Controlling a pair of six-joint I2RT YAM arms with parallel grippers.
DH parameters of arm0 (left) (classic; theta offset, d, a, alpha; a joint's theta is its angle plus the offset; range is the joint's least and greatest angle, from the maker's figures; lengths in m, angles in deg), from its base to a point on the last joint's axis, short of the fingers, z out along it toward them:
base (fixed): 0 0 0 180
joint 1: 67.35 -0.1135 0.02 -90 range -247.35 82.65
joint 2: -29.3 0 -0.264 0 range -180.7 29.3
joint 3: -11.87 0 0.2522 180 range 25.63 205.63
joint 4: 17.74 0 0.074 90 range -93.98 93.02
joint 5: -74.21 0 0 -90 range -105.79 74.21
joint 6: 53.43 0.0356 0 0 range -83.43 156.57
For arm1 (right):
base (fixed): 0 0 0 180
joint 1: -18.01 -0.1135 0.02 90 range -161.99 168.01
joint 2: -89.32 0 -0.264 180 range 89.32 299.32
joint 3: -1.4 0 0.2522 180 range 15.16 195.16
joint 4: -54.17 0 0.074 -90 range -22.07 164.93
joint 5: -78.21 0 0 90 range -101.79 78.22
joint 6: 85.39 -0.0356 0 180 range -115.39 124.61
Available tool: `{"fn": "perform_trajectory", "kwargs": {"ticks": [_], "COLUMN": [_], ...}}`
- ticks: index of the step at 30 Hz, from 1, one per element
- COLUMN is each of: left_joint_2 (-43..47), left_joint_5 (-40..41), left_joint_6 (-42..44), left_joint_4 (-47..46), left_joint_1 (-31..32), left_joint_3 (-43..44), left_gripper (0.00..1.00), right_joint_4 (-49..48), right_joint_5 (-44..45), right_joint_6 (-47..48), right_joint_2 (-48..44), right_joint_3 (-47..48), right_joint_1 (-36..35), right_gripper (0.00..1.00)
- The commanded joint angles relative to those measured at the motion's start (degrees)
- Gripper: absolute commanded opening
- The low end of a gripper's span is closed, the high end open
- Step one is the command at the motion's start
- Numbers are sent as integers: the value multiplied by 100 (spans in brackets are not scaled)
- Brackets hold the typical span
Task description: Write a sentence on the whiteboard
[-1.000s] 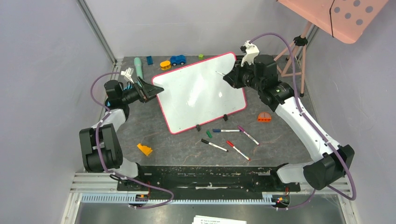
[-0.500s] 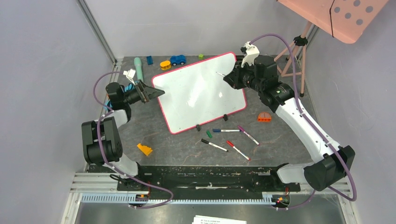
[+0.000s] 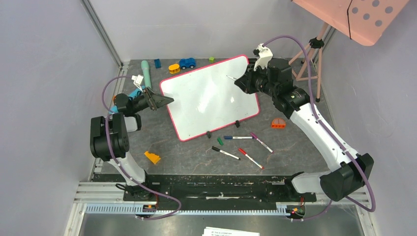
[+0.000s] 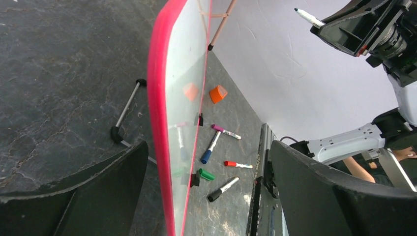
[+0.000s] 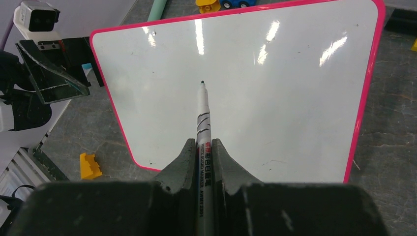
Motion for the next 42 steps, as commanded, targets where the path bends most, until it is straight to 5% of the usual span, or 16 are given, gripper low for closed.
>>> {"fn": "perform_trajectory", "kwargs": {"ticks": [1,7,10,14,18,21,29,42], "left_joint_2": [-151,-151,45,427,1084,1206,781,397], "left_joint_5": [-170,-53,371,831,963,1068,369,145], "left_joint_6": [-403,-280,11,710,2073,2176,2213,1127], "left_joint_4": [-799,-751,-587,1296,2983,3584,3136,1063], "left_joint_1": [17,17,17,17,25,36,156,166], "left_joint_3": [-83,-210,-449,-451,-399,-310,-47,-335], "left_gripper": [100,97,75,66,78,84,93,85], "right_joint_4": [-232,-92,-12,19,33,36,72,83], "right_joint_5": [32,65,78,65,15,28,42,91], "right_joint_6": [64,78,127,143,95,114,123,152], "right_joint_2": [7,150,211,281,366,418,552,552], "right_joint_3": [123,328,407,422,489,559,744,729], "right_joint_1": [-43,-43,-43,-43,-50,-52,-54,-71], "right_gripper": [0,0,0,0,0,0,0,0]}}
